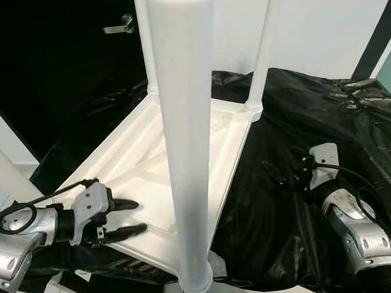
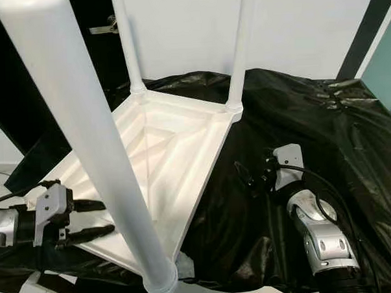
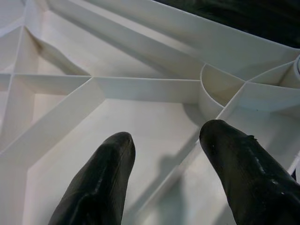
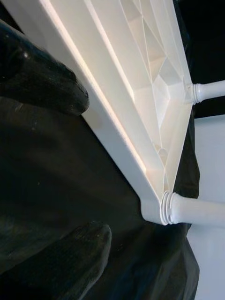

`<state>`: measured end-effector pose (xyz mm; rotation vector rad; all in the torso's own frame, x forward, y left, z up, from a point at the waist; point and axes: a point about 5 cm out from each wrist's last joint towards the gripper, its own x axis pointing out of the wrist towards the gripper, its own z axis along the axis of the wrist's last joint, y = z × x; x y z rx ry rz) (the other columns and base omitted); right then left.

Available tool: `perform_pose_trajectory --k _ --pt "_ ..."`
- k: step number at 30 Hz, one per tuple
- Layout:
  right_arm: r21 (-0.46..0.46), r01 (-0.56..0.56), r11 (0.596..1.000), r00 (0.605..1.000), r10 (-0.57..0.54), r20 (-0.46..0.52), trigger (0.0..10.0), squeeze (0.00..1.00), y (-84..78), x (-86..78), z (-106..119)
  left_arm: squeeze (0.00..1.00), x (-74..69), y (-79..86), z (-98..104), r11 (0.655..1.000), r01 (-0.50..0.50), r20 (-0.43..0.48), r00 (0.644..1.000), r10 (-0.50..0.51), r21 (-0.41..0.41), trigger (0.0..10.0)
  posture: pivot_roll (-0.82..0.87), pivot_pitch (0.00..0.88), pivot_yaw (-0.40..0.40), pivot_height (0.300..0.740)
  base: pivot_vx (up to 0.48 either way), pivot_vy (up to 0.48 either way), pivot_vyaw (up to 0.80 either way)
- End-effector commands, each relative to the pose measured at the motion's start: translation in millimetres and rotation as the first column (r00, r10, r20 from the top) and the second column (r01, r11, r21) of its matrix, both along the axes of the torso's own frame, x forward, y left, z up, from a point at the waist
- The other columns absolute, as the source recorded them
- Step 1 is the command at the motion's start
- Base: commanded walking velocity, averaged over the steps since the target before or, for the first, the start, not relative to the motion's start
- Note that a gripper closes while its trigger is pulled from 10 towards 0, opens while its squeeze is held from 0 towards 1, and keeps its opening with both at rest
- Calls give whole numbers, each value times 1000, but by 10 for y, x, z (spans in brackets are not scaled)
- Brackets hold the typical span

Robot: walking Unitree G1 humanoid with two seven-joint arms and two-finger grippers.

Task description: Building children table

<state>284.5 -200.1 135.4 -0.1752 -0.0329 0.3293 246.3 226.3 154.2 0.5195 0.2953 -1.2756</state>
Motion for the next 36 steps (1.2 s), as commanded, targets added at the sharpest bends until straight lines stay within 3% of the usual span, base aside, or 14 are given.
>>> perform_pose_trajectory --k 1,7,13,16,23,24,25,26,27,28,30,36 --pt "-11 10 1000 1000 -10 -2 10000 0 -32 -11 7 0 36 24 -16 998 -55 34 998 54 10 10000 1 0 -7 740 0 0 0" --pt "-16 9 1000 1000 -9 4 10000 0 -40 6 25 0 40 8 -65 998 -23 31 999 21 51 10000 4 0 -7 740 0 0 0" --pt "-19 5 1000 1000 -5 7 10000 0 -38 18 38 0 38 -24 -155 985 35 35 999 -41 169 10000 5 0 -7 740 0 0 0" --pt "-21 3 1000 1000 -3 11 10000 0 -33 22 47 0 57 -63 -185 982 39 42 998 -48 184 10000 3 0 -5 740 0 0 0" --pt "-23 5 1000 1000 -5 13 10000 0 -37 18 52 0 201 -29 -254 960 -64 53 997 51 274 10000 1 0 0 740 0 0 0" --pt "-23 5 1000 1000 -5 14 10000 0 -37 17 54 0 246 -20 -253 957 -105 61 994 92 272 8667 1 0 2 740 0 0 0" --pt "-23 5 1000 1000 -5 14 10000 0 -37 17 54 0 246 -20 -253 957 -105 61 994 92 272 8667 1 0 2 740 0 0 0" --pt "-23 5 1000 1000 -5 15 10000 0 -36 16 54 0 275 -14 -264 953 -139 60 990 127 271 5294 0 0 2 740 0 0 0" --pt "-23 5 1000 1000 -5 15 10000 0 -36 16 54 0 275 -14 -264 953 -139 60 990 127 271 5294 0 0 2 740 0 0 0" --pt "-23 5 1000 1000 -5 15 10000 0 -36 14 56 0 280 -14 -275 953 -152 52 988 143 262 2863 -2 0 3 740 0 0 0" --pt "-22 6 1000 1000 -5 17 10000 0 -36 11 60 0 266 -14 -286 956 -161 34 987 157 245 0 -2 0 5 740 0 0 0" --pt "-20 5 1000 1000 -4 13 10000 0 -33 5 51 0 280 7 -268 955 -204 43 979 199 215 0 1 0 1 740 0 0 0"
